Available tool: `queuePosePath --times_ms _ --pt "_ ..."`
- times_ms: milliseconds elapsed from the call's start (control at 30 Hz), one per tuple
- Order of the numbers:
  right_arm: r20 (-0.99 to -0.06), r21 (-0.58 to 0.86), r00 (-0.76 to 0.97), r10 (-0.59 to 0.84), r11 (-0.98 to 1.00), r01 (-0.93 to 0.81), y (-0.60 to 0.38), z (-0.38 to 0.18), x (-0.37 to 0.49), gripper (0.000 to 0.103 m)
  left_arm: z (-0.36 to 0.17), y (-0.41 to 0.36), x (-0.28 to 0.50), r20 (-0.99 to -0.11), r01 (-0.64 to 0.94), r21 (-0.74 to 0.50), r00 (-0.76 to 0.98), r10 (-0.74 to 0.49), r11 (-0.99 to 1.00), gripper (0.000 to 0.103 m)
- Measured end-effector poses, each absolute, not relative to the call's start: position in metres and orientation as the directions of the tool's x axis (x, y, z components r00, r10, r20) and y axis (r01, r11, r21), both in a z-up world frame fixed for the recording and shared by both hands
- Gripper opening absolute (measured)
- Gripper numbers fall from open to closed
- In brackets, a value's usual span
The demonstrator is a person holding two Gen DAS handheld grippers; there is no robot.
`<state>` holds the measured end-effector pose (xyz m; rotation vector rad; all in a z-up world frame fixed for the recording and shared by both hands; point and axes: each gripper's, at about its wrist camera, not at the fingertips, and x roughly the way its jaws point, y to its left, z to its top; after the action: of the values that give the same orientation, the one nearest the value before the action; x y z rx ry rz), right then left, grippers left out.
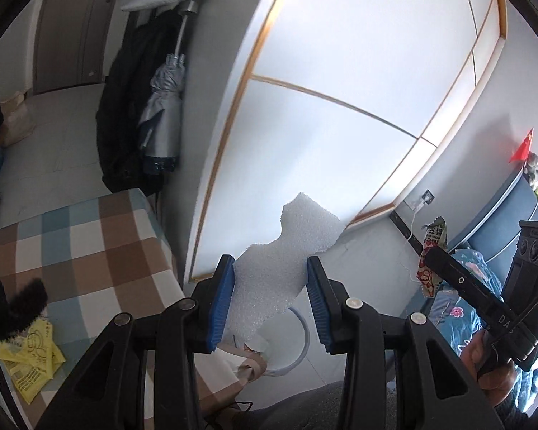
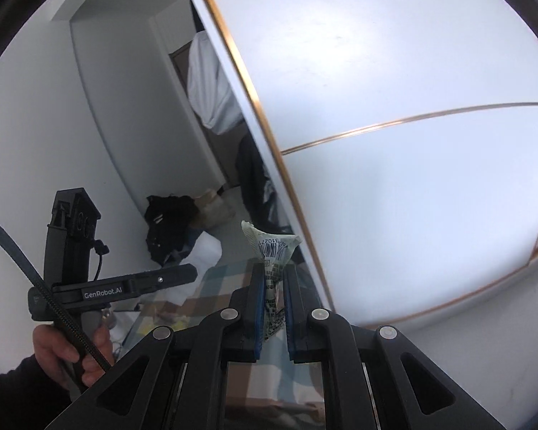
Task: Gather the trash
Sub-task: 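Carry the foam and wrapper over the white bin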
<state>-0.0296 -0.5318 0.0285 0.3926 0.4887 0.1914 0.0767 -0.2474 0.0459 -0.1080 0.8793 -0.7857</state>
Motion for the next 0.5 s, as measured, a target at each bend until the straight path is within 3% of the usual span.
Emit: queuePosePath --times_ms 300,500 --pt "-0.564 0.465 0.805 0.183 0.876 0.127 -0.600 -0.053 -0.022 0.009 -0.031 -0.327 0.099 -0.775 0.593 -0.450 0.112 -0.622 0.667 0.035" --pt "-0.681 0.509 0.702 0.209 0.824 0.249 -0.621 -0.130 -0.007 0.009 -0.081 -0.357 0.114 -0.823 0.547 -0.498 -0.051 -0.566 0.673 0.035"
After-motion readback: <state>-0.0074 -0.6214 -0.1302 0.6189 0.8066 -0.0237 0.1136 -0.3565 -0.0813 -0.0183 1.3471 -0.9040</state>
